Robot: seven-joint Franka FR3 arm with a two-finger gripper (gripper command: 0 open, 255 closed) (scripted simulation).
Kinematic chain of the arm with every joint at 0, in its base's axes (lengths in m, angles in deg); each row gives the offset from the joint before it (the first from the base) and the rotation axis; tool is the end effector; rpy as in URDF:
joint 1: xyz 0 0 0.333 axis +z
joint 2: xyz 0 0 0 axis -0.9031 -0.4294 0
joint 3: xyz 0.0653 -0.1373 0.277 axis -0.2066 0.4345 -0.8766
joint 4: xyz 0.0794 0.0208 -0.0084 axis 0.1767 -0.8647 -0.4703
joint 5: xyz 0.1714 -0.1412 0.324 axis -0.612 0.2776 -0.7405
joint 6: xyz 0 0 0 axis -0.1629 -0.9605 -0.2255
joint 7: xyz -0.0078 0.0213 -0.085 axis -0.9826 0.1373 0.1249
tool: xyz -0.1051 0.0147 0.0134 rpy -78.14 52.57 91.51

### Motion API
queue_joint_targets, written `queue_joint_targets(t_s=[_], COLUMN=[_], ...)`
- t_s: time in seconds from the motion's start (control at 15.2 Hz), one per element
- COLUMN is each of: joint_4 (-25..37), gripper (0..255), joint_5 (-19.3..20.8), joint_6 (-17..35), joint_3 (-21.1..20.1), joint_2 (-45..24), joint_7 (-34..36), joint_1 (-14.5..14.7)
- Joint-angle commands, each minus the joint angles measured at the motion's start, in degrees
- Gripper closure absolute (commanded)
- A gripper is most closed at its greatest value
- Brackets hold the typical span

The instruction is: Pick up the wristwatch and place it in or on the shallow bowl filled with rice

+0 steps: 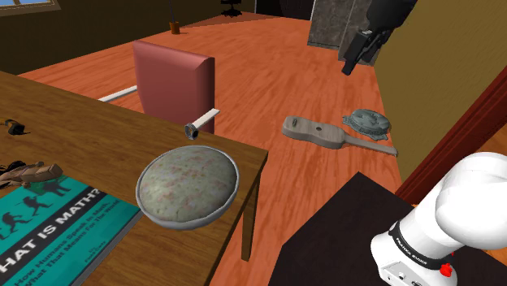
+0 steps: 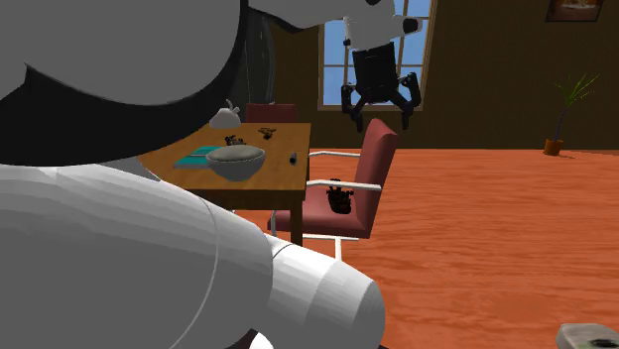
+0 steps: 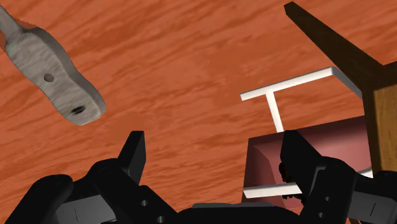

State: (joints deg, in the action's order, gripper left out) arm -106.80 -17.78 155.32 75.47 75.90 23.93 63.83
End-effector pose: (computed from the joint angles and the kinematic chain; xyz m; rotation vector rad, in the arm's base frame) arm 0.3109 0.0021 0.6330 2.9739 0.0276 0.3272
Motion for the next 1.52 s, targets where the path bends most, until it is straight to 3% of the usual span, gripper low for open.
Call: queue_joint_targets(t_s=[0.0,0.79,1.45], joint_4=[0.00,10.46,25.46], gripper=[0,0,0], joint_5=[0.00,-3.06,-0.24], joint_6=[0.00,5.10,5.38], joint_3=[0.00,-10.47,-18.38], joint_2=[0.00,-21.02,-41.38], joint_7=[0.00,8.97,17.04], joint_1=[0.00,3.18,5.54])
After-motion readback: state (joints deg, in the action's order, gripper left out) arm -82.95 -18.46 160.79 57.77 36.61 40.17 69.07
